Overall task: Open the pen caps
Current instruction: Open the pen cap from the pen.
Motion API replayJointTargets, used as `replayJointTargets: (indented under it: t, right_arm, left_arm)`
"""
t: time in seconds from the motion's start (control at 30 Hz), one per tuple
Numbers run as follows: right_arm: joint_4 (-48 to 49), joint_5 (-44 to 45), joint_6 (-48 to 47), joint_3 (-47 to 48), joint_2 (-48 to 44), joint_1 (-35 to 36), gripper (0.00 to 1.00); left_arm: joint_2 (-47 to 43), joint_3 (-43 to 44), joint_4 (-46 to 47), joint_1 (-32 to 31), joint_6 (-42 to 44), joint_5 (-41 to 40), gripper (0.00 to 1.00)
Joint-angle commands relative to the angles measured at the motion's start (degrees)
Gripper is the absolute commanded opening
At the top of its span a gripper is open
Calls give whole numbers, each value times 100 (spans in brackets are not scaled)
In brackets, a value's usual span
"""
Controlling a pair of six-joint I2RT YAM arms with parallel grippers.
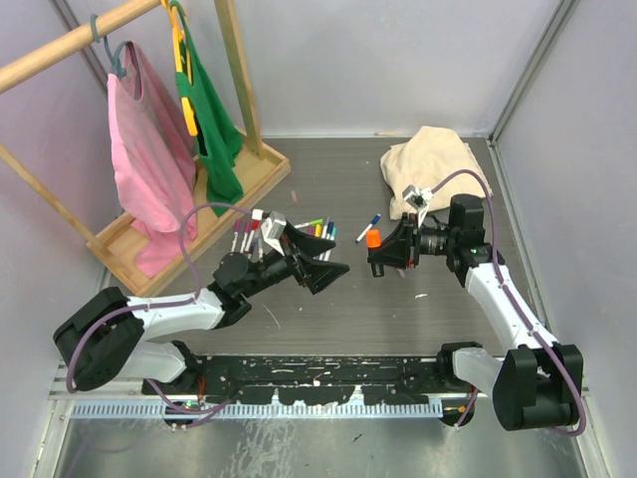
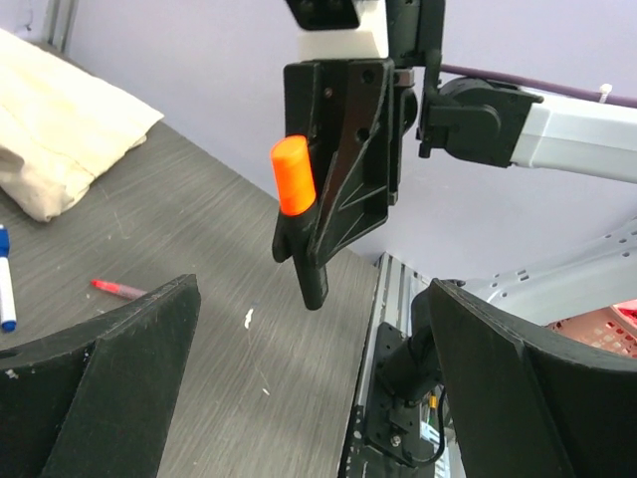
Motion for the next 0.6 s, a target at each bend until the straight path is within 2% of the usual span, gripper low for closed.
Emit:
replayJointTargets:
  t: [0.0, 0.57]
  right_arm:
    - [29, -174, -143, 265, -165, 12, 1]
    - [-20, -196, -179, 273, -151, 21, 1]
  left_arm:
    - [-119, 205, -129, 51, -250, -37, 98]
    - [119, 315, 251, 166, -1010, -127, 100]
